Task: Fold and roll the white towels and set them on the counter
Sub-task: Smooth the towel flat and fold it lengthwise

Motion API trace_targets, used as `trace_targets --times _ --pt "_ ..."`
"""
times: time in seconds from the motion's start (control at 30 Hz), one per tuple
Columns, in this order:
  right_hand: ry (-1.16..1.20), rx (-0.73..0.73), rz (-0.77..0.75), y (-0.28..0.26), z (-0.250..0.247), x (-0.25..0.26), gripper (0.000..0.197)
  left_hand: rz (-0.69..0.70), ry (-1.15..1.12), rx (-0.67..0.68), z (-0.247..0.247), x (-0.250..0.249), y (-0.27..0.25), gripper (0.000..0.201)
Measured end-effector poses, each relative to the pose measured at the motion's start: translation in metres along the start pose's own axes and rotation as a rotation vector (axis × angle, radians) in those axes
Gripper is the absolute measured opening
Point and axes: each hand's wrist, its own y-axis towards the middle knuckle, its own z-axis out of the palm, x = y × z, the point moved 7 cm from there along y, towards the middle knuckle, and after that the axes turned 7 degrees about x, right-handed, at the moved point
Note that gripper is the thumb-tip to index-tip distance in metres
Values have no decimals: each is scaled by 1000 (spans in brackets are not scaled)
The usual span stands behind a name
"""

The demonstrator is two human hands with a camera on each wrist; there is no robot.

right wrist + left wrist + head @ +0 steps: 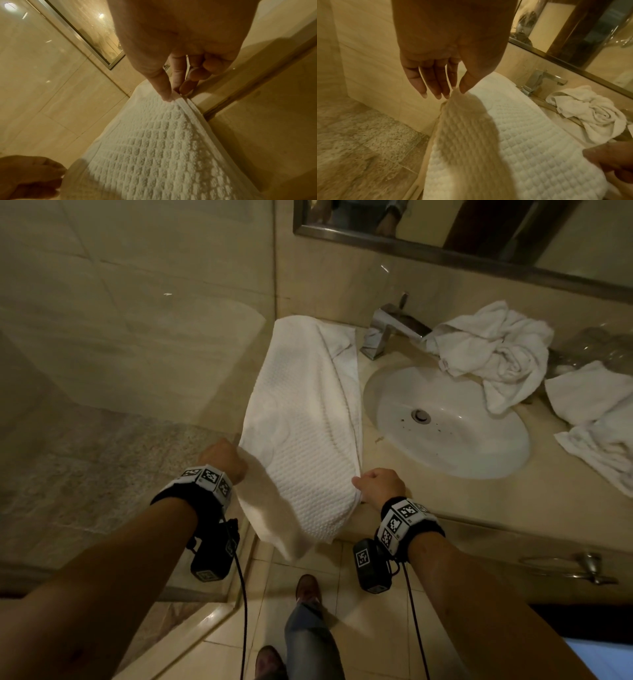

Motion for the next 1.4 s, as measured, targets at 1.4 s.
trace_targets --times 1.4 --pt "242 -30 -85 338 -76 249 30 -91 -226 122 -96 -207 311 64"
